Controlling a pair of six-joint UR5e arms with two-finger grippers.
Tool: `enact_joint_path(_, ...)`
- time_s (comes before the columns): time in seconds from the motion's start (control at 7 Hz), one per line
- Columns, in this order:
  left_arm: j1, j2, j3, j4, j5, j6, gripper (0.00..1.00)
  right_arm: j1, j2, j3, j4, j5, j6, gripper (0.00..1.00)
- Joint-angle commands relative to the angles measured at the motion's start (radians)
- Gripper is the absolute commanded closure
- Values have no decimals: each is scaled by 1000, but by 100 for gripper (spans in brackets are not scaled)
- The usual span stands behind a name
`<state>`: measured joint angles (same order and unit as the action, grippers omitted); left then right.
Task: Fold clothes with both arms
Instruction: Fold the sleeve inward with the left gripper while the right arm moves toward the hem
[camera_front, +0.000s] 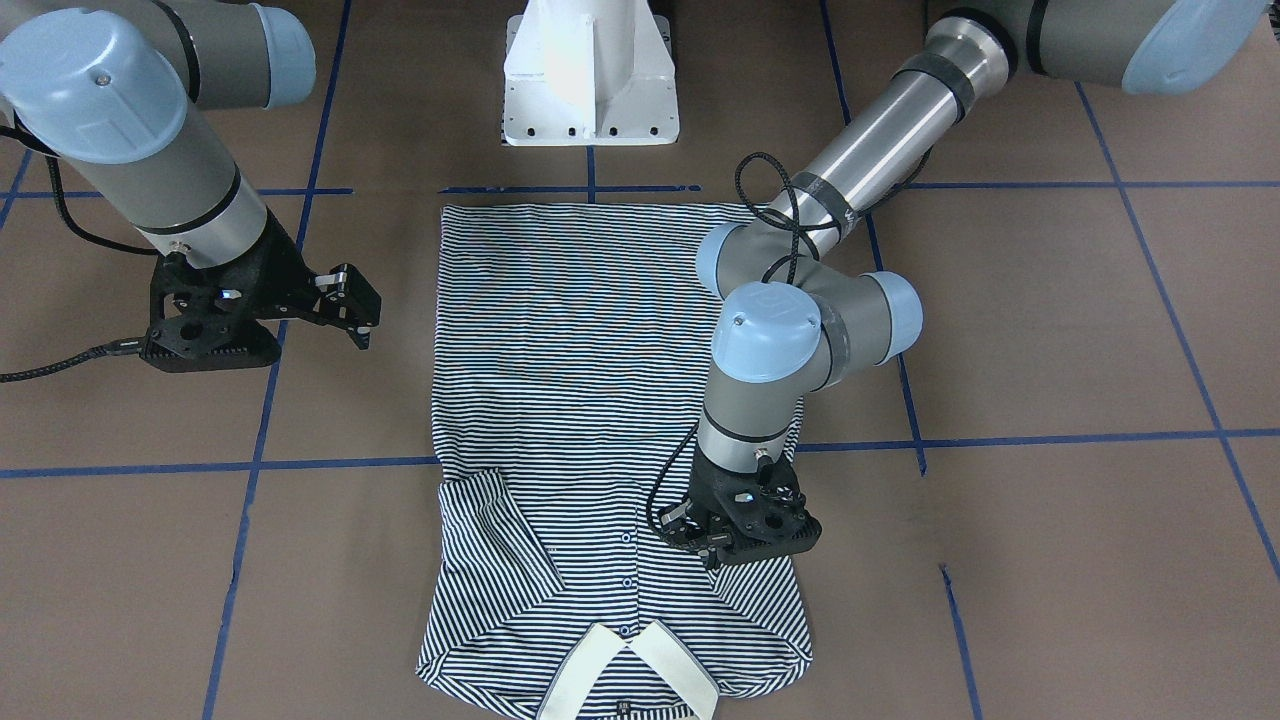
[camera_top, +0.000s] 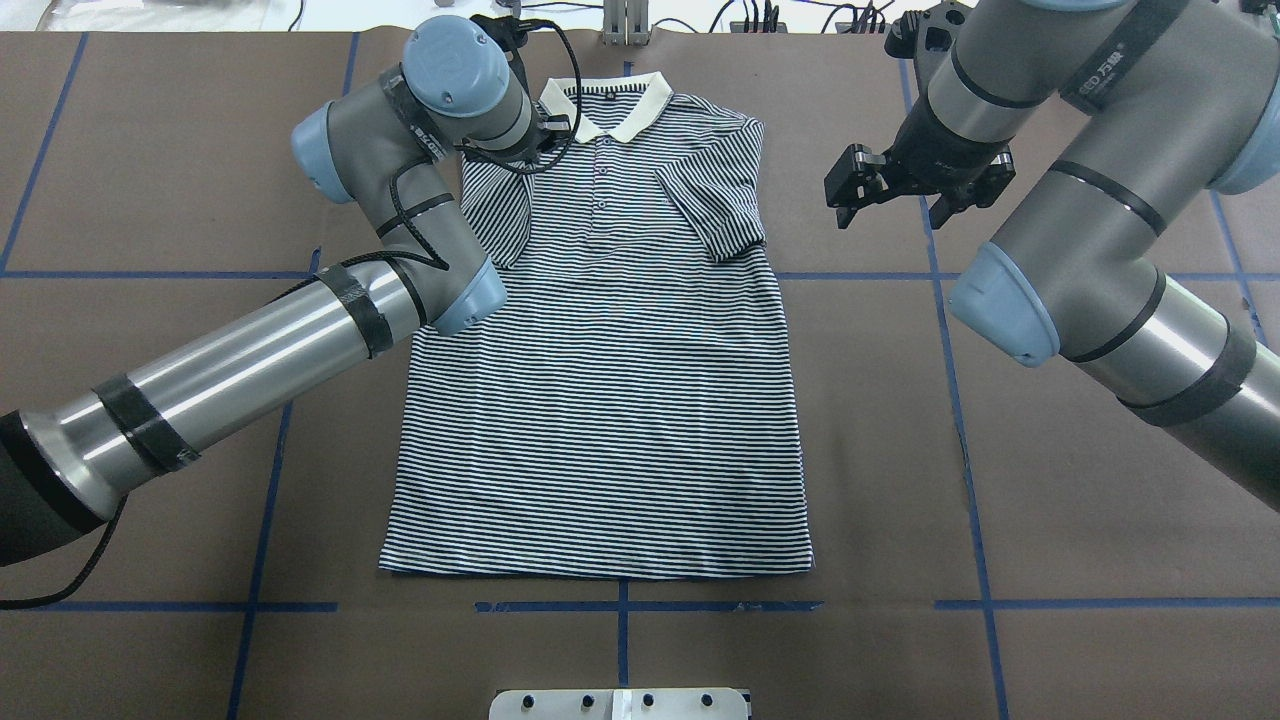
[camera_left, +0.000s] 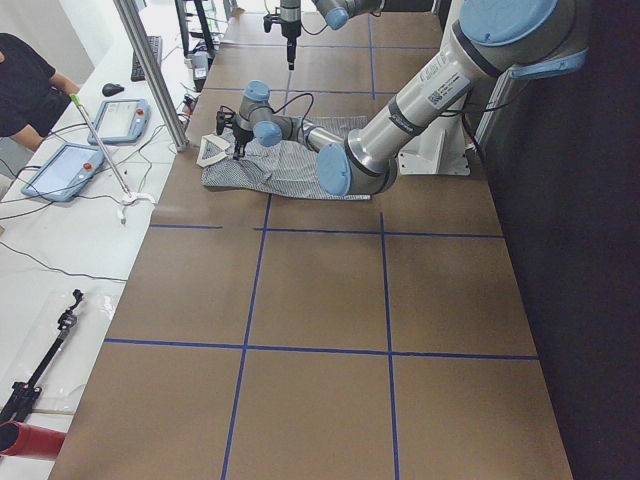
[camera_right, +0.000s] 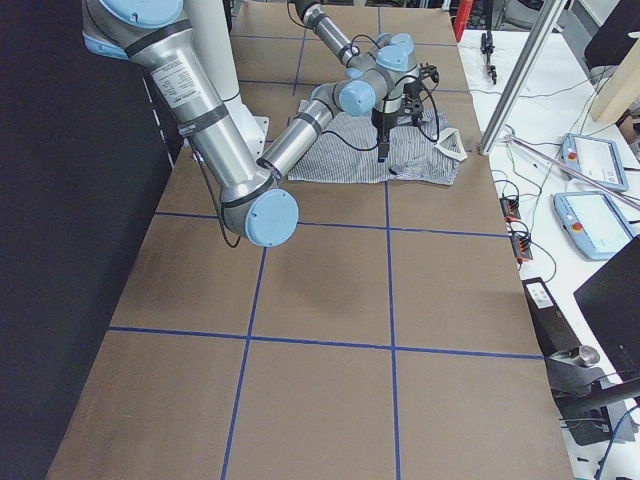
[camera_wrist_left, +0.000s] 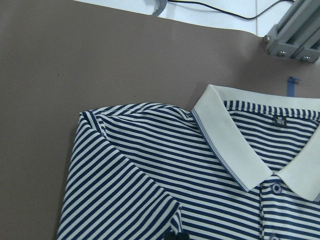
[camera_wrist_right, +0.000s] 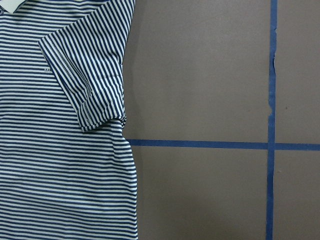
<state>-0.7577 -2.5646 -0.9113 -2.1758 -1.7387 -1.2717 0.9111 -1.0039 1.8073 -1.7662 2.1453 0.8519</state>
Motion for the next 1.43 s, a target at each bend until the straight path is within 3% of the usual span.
enact_joint_path(0.0,14,-5,26,-73,1,11,1,0,-4,-2,1,-4,-1,0)
enact_joint_path(0.43,-1,3,-30,-55,-8,17,0,-6,-5,0,1,-1,3,0)
enact_joint_path(0.57,-6,77,-158,29,-66,43,0,-20,-7,12,2,-1,37,0)
enact_joint_path(0.71,-12,225,-402,122,-141,117,0,-53,-15,21,57,-10,141,0)
enact_joint_path(0.86,-15,366,-637,210,-148,170,0,-122,-83,56,186,-80,271,0)
enact_joint_path(1.0,-20,450,-799,323,-188,275,0,-211,-146,105,277,-185,386,0)
enact_joint_path(1.14,-26,502,-937,429,-199,310,0,-327,-215,175,289,-284,518,0)
enact_joint_path(1.29,-29,585,-1063,453,-199,308,0,-456,-249,237,289,-401,627,0)
